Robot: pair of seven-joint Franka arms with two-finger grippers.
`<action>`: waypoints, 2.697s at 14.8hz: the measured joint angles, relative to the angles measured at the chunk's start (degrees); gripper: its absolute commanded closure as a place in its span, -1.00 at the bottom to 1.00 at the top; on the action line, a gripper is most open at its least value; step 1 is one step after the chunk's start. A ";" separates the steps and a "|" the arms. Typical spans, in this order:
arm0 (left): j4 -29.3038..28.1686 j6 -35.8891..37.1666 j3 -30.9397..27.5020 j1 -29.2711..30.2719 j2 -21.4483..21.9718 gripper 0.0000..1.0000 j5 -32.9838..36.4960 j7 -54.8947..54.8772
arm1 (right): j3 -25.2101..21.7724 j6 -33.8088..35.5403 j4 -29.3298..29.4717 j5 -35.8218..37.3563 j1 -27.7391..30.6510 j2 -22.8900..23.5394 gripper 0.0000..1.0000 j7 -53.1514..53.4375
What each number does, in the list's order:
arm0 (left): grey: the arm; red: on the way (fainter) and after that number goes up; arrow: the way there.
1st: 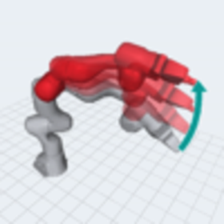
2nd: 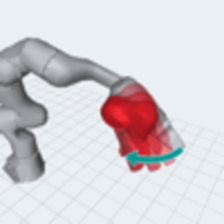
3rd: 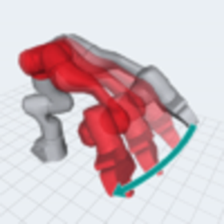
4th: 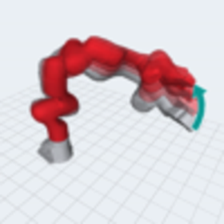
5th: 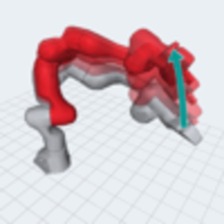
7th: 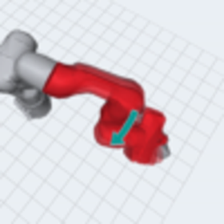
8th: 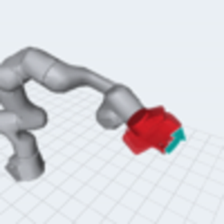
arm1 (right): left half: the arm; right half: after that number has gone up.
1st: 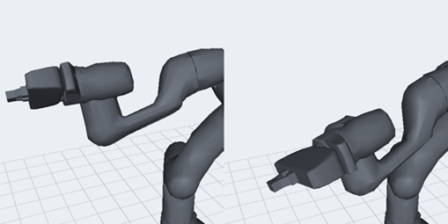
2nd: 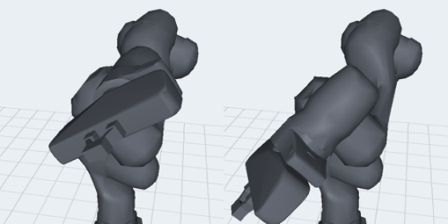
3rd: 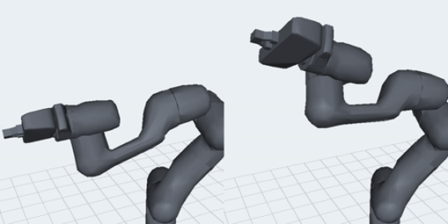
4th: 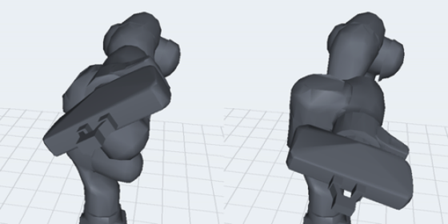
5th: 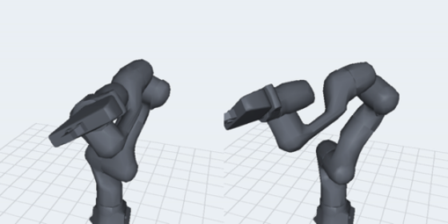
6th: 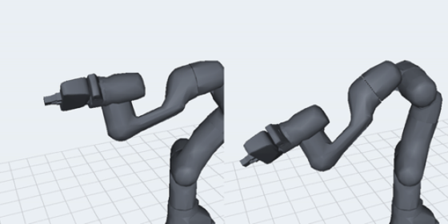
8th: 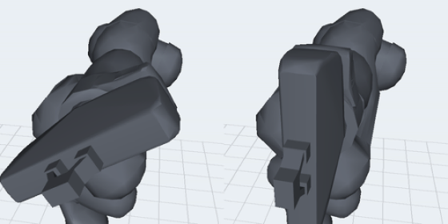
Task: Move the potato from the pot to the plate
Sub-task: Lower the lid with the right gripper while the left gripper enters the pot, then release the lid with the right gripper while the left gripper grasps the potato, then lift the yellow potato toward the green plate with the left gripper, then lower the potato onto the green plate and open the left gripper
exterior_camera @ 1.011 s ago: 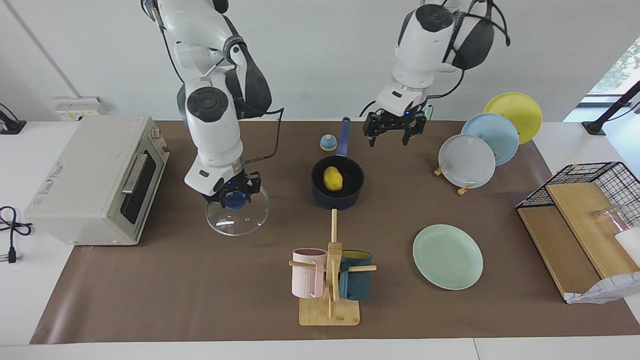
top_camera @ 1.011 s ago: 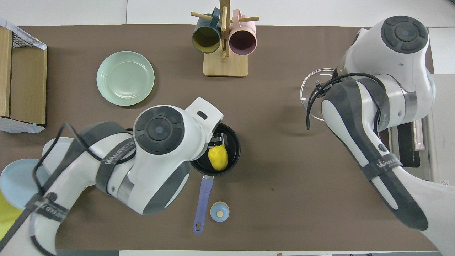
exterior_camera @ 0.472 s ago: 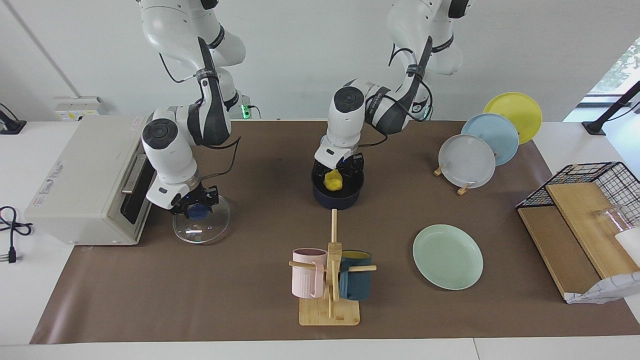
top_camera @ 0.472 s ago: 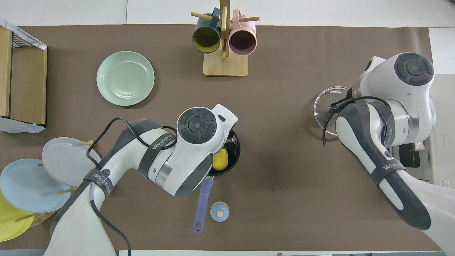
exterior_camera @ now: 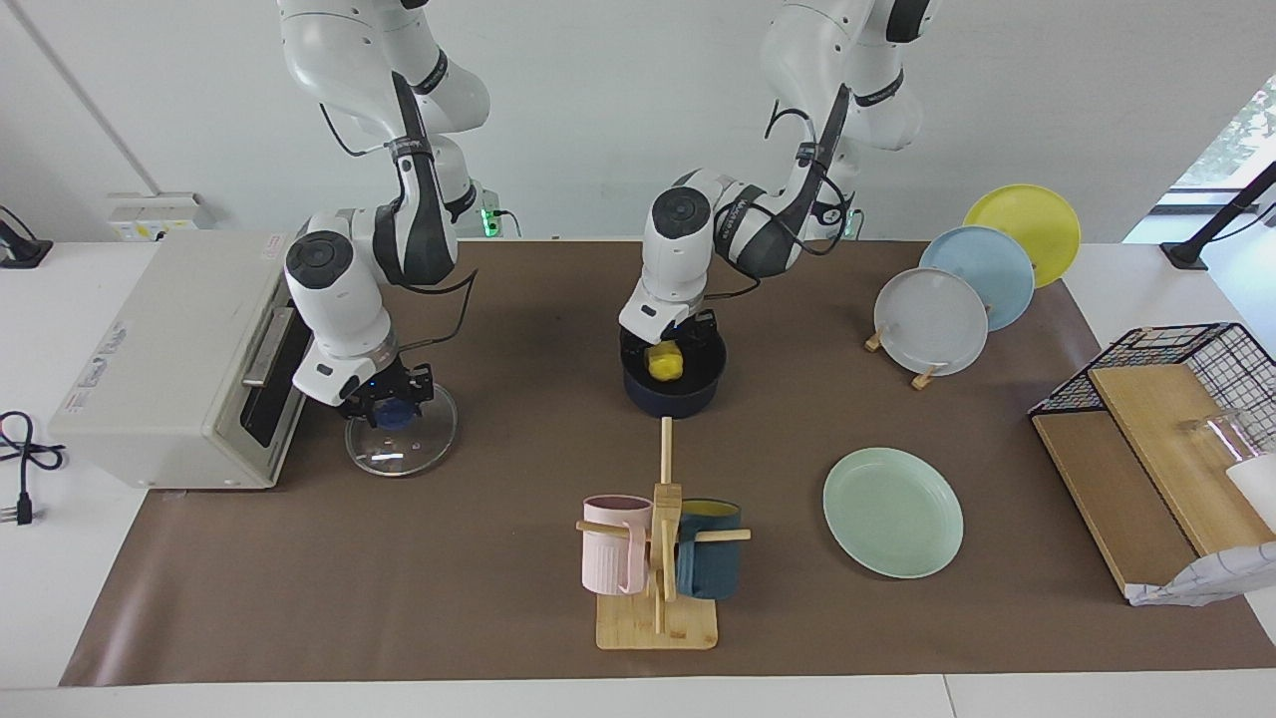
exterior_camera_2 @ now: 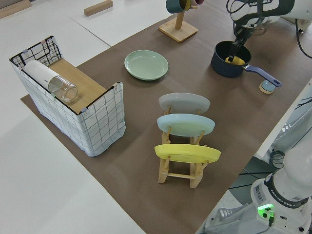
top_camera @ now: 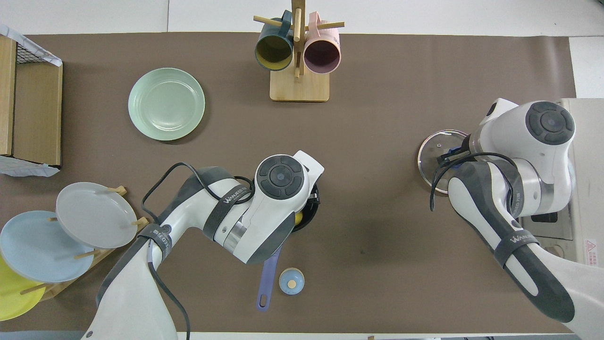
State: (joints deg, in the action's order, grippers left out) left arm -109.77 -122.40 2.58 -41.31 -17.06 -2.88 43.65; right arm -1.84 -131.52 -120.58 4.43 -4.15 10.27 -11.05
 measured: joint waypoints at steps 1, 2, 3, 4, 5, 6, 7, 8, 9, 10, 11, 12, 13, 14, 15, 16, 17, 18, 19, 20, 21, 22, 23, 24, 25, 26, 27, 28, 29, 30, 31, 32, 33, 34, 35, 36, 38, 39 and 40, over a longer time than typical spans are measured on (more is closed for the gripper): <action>-0.21 -0.33 -0.02 -0.14 -0.06 -1.00 0.00 0.18 | 0.00 0.04 0.14 0.00 0.01 -0.12 -1.00 0.07; -0.43 -0.84 -0.05 -0.23 -0.07 -1.00 0.01 0.53 | 0.02 0.60 0.66 -0.01 0.01 -0.32 -1.00 0.11; -0.83 -1.95 -0.05 -0.27 -0.08 -1.00 0.02 0.95 | 0.05 2.48 1.89 -0.01 0.00 -0.73 -1.00 0.12; -1.38 -3.01 -0.05 -0.28 -0.09 -1.00 0.02 1.18 | 0.07 5.78 4.06 -0.02 0.00 -1.35 -1.00 0.12; -1.72 -3.55 -0.05 -0.28 -0.09 -1.00 0.02 1.24 | 0.08 9.22 6.21 -0.02 0.00 -2.06 -1.00 0.12; -1.90 -3.84 -0.06 -0.29 -0.09 -1.00 0.02 1.27 | 0.10 13.56 8.70 -0.13 -0.01 -3.11 -1.00 0.12; -1.98 -3.89 -0.06 -0.29 -0.09 -1.00 0.02 1.29 | 0.13 18.35 11.35 -0.89 -0.02 -4.38 -1.00 0.12; -2.00 -3.91 -0.07 -0.29 -0.08 -1.00 0.02 1.30 | 0.09 23.32 14.27 -1.92 -0.03 -5.64 -1.00 0.12; -2.00 -3.92 -0.08 -0.29 -0.08 -0.73 0.02 1.30 | -0.14 27.84 17.31 -2.52 -0.04 -6.75 -1.00 0.30; -2.01 -3.92 -0.09 -0.29 -0.08 -0.30 0.02 1.33 | -0.60 31.20 19.82 -2.79 -0.03 -7.57 -1.00 0.82; -1.98 -4.02 -0.12 -0.29 -0.01 0.08 0.02 1.34 | -1.22 34.17 21.99 -2.91 -0.01 -8.19 -1.00 1.84; -1.99 -4.04 -0.16 -0.29 0.09 0.34 0.04 1.34 | -1.85 36.74 23.93 -2.93 0.00 -8.62 -1.00 2.83; -1.97 -4.06 -0.21 -0.29 0.12 0.69 0.07 1.34 | -2.35 38.76 25.68 -2.94 0.01 -8.85 -1.00 3.41; -1.98 -4.06 -0.26 -0.29 0.18 0.80 0.07 1.34 | -2.54 40.45 27.59 -2.94 0.00 -8.85 -1.00 3.99; -1.98 -4.06 -0.34 -0.29 0.18 0.85 0.07 1.35 | -2.49 40.51 27.94 -2.94 -0.02 -8.82 -1.00 4.64; -1.98 -4.07 -0.46 -0.29 0.20 0.88 0.07 1.35 | -2.51 40.52 27.94 -2.94 -0.03 -8.74 -1.00 5.15; -1.96 -4.07 -0.58 -0.29 0.21 0.88 0.07 1.34 | -2.55 40.52 27.94 -2.94 -0.02 -8.56 -1.00 5.34; -1.92 -4.06 -0.73 -0.28 0.25 0.89 0.11 1.35 | -2.61 40.52 27.95 -2.94 0.00 -8.35 -1.00 5.38; -1.68 -3.93 -0.88 -0.27 0.45 0.92 0.13 1.34 | -2.66 40.52 27.95 -2.94 0.00 -8.18 -1.00 5.43; -1.01 -3.30 -1.05 -0.19 0.97 0.92 0.13 1.34 | -2.71 40.52 27.96 -2.94 0.01 -8.08 -1.00 5.48; 0.22 -1.24 -1.23 0.12 1.93 0.92 0.13 1.34 | -2.75 40.52 27.97 -2.94 0.06 -8.07 -1.00 5.49; 2.07 1.89 -1.38 0.76 3.22 0.92 0.14 1.34 | -2.79 40.62 28.06 -2.94 0.11 -8.07 -1.00 5.51; 4.39 5.59 -1.50 1.79 4.77 0.92 0.20 1.22 | -2.85 41.32 28.28 -2.94 0.15 -8.08 -1.00 5.54; 6.87 9.24 -1.61 3.26 6.28 0.92 0.31 0.51 | -2.89 42.49 28.48 -2.94 0.20 -8.12 -1.00 5.63; 9.38 12.65 -1.72 5.23 7.53 0.92 0.33 -1.13 | -2.94 43.42 28.63 -2.94 0.33 -8.17 -1.00 5.66; 11.76 15.54 -1.80 7.69 8.36 0.92 0.34 -3.54 | -2.95 43.65 28.70 -2.94 0.54 -8.20 -1.00 5.66; 13.75 17.53 -1.91 10.51 8.81 0.93 0.34 -6.51 | -2.95 43.52 28.77 -2.94 0.75 -8.20 -1.00 5.66; 15.04 18.21 -2.04 13.41 8.85 0.97 0.34 -9.81 | -3.00 43.32 28.83 -2.94 0.86 -8.20 -1.00 5.66; 15.62 18.09 -2.16 16.40 8.68 1.00 0.34 -13.46 | -3.15 43.27 28.89 -2.94 0.88 -8.20 -1.00 5.66; 15.80 17.57 -2.22 19.41 8.37 1.00 0.34 -17.35 | -3.40 43.27 28.91 -2.94 0.92 -8.21 -1.00 5.66; 15.82 16.49 -2.28 22.58 7.83 1.00 0.34 -21.69 | -3.62 43.27 28.91 -2.94 0.96 -8.20 -1.00 5.66; 15.82 14.86 -2.33 25.83 6.91 1.00 0.33 -26.19 | -3.71 43.27 28.93 -2.94 1.01 -8.21 -1.00 5.66; 15.81 12.82 -2.36 28.54 5.72 1.00 0.33 -29.83 | -3.71 43.27 28.96 -2.94 1.01 -8.22 -1.00 5.66; 15.79 10.18 -2.37 30.66 4.13 1.00 0.33 -32.56 | -3.70 43.31 28.98 -2.94 1.01 -8.26 -1.00 5.66; 15.78 7.10 -2.35 32.18 2.17 1.00 0.33 -34.48 | -3.70 43.36 28.98 -2.94 1.01 -8.30 -1.00 5.66; 15.78 4.18 -2.32 33.14 0.16 1.00 0.34 -35.92 | -3.70 43.36 28.99 -2.94 1.01 -8.33 -1.00 5.66; 15.80 -1.59 -2.27 33.74 -3.84 1.00 0.34 -37.22 | -3.70 43.34 29.06 -2.94 1.01 -8.36 -1.00 5.66; 15.82 -3.90 -2.07 33.73 -5.59 1.00 0.36 -37.32 | -3.71 43.33 29.10 -2.94 1.01 -8.38 -1.00 5.68; 15.82 -5.78 -1.82 33.66 -7.14 1.00 0.57 -37.39 | -3.75 43.29 29.13 -2.94 1.02 -8.40 -1.00 5.86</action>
State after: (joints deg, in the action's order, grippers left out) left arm -93.95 -128.18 0.76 -7.65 -24.20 -2.31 6.26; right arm -5.59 -88.23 -91.44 1.48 -3.13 1.87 -5.19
